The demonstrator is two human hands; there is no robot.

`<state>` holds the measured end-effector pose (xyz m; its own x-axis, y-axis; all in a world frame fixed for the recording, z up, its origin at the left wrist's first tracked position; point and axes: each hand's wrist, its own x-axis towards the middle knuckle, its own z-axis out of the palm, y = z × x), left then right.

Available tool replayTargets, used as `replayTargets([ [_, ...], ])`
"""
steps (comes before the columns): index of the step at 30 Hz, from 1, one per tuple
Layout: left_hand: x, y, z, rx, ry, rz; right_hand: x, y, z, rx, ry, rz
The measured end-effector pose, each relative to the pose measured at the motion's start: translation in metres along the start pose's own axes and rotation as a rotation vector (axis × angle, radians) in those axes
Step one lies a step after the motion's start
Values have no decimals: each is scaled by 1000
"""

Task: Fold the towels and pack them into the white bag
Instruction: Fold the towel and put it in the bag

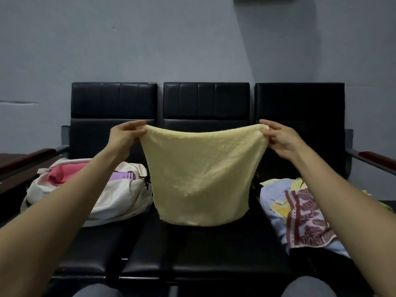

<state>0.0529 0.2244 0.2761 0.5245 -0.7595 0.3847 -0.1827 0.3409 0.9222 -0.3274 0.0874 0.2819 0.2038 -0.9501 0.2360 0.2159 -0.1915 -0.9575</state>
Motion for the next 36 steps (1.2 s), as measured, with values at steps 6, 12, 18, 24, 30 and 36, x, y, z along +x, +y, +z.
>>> replayTargets([
  [6, 6, 23, -6, 249, -86, 168, -11, -14, 6, -57, 63, -244],
  [12, 16, 39, -9, 720, -50, 274, -17, -24, 6, -520, 177, -497],
  [18, 13, 43, 5, 663, 88, 316, -16, -26, 17, -784, 331, -621],
  [24, 19, 35, 17, 580, 105, 204, -1, -18, 23, -592, 335, -320],
  [30, 19, 40, 11, 442, 126, 252, 6, -26, 19, -58, 201, -139],
  [36, 10, 27, 1, 384, 149, 301, -3, -18, 17, 2, 147, -228],
])
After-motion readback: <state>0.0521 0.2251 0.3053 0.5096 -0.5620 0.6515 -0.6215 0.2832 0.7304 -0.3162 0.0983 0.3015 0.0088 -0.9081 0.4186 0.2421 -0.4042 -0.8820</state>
